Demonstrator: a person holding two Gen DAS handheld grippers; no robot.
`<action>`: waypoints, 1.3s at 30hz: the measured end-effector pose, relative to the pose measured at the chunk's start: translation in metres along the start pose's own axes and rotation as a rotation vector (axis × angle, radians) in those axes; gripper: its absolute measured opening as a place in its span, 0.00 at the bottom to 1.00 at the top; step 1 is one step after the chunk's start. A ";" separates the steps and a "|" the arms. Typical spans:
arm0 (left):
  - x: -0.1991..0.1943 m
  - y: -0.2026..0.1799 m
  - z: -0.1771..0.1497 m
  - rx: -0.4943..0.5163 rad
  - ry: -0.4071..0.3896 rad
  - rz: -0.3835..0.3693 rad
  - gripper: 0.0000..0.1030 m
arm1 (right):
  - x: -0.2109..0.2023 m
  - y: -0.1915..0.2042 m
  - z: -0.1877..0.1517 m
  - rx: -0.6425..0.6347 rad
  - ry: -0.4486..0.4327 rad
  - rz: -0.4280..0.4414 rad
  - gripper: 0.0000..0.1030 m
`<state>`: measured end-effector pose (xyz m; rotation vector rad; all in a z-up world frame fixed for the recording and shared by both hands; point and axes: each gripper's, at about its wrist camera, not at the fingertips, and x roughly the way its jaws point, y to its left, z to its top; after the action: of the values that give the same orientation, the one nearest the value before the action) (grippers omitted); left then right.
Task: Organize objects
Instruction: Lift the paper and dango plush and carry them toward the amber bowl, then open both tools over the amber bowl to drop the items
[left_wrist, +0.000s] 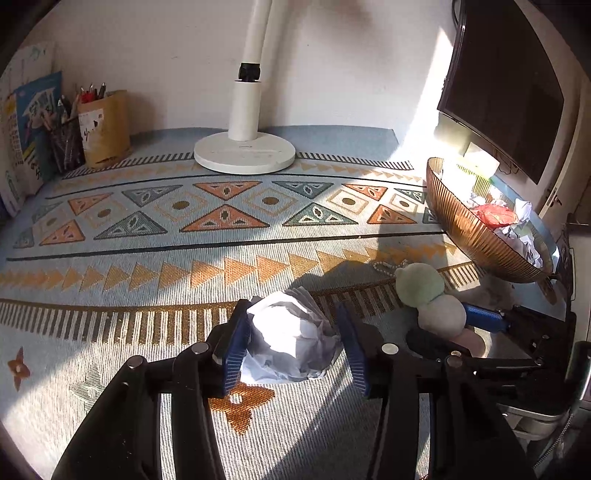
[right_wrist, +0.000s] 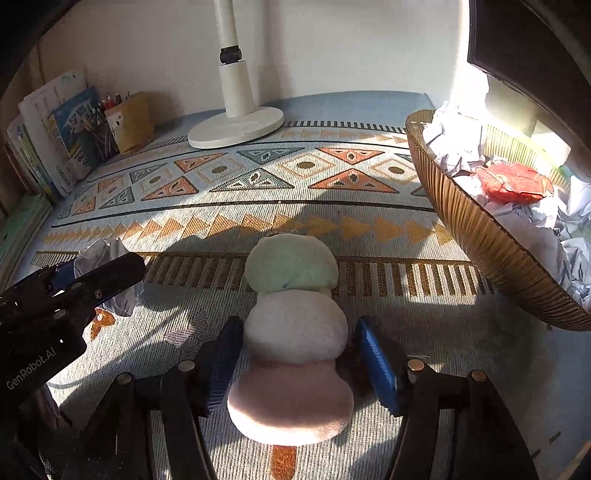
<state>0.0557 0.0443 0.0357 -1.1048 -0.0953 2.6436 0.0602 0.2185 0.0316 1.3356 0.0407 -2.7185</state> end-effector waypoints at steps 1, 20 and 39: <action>0.000 0.000 0.000 0.000 -0.001 0.000 0.44 | -0.002 0.001 -0.001 -0.002 -0.009 -0.010 0.45; 0.015 -0.166 0.146 0.179 -0.138 -0.350 0.42 | -0.116 -0.196 0.086 0.431 -0.307 -0.142 0.46; -0.012 -0.125 0.114 0.153 -0.160 -0.038 0.77 | -0.148 -0.125 0.070 0.296 -0.387 -0.062 0.66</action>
<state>0.0116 0.1664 0.1454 -0.8344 0.0526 2.6514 0.0805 0.3507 0.1888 0.8459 -0.3717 -3.0757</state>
